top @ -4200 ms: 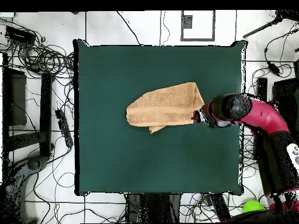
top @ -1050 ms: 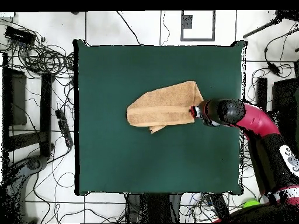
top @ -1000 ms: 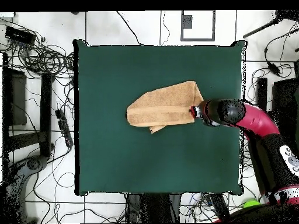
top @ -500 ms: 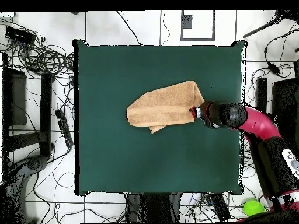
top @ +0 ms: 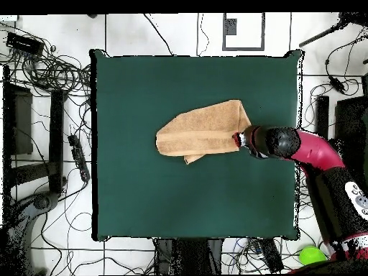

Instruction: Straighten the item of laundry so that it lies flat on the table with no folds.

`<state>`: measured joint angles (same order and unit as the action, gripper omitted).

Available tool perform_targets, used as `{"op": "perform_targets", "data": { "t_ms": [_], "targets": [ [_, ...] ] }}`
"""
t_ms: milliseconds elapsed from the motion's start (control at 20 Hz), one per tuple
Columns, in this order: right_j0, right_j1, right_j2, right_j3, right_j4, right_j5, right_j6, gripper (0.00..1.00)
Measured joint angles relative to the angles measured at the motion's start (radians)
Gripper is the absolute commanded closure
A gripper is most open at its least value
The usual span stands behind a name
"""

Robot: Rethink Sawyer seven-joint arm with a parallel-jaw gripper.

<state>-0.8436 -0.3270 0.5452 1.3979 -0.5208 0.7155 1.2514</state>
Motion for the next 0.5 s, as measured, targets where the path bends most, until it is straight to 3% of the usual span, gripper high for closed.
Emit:
{"op": "perform_targets", "data": {
  "t_ms": [500],
  "targets": [
    [0.085, -0.058, -0.043, -0.002, 0.035, -0.037, 0.001, 0.00]
  ]
}}
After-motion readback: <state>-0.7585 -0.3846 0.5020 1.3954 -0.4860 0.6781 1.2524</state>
